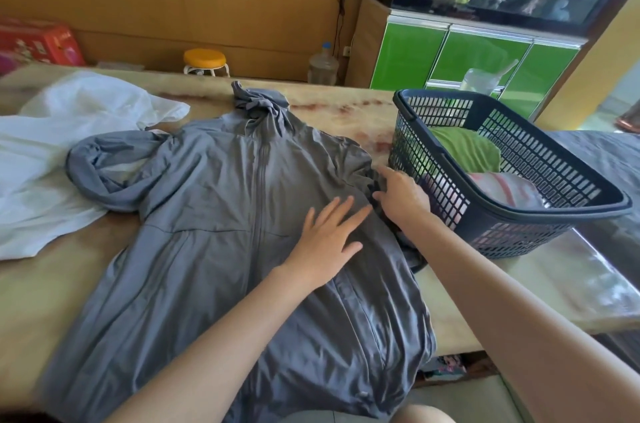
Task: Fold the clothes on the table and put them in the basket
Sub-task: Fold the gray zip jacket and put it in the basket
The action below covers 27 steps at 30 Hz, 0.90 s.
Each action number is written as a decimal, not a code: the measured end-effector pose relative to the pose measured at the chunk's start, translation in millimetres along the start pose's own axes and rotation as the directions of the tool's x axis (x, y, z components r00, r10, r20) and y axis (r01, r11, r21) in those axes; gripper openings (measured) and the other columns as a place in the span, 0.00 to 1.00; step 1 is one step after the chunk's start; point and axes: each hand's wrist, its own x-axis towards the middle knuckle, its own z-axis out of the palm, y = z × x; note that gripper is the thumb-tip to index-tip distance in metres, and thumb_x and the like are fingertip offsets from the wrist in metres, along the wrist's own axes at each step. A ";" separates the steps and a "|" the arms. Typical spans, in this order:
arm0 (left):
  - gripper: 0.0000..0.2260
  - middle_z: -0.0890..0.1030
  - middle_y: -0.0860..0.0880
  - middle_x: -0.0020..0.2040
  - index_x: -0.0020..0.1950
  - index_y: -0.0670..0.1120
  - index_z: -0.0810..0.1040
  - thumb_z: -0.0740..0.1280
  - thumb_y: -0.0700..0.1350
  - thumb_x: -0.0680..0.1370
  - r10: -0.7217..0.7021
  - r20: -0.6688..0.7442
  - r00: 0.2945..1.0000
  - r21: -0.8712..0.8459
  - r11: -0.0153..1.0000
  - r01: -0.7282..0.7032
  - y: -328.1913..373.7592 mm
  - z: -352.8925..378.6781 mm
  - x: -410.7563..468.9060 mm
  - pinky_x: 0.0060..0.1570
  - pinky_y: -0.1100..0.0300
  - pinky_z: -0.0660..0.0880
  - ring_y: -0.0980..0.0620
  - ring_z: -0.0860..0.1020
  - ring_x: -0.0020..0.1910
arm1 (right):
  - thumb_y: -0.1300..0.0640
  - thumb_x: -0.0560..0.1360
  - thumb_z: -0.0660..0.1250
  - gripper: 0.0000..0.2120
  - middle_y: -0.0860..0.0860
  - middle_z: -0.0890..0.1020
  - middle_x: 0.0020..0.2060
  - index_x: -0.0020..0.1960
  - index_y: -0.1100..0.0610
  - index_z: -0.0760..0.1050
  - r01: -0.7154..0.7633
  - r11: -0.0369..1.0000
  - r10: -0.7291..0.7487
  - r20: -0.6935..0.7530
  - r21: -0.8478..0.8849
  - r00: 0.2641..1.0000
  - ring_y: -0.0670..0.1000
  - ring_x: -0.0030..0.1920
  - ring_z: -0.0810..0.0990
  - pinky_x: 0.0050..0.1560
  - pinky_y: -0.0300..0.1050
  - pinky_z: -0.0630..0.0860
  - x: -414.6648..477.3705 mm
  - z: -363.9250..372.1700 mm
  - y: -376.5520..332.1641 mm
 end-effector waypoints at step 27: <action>0.26 0.43 0.50 0.79 0.78 0.55 0.47 0.48 0.60 0.81 -0.112 0.186 0.976 0.022 0.994 0.110 -10.5 17.1 46.7 0.71 0.37 0.36 0.50 0.39 0.77 | 0.46 0.75 0.69 0.31 0.57 0.73 0.66 0.74 0.50 0.62 0.230 0.950 -0.211 0.108 -0.212 0.971 0.59 0.68 0.67 0.62 0.54 0.69 84.1 2.0 -11.6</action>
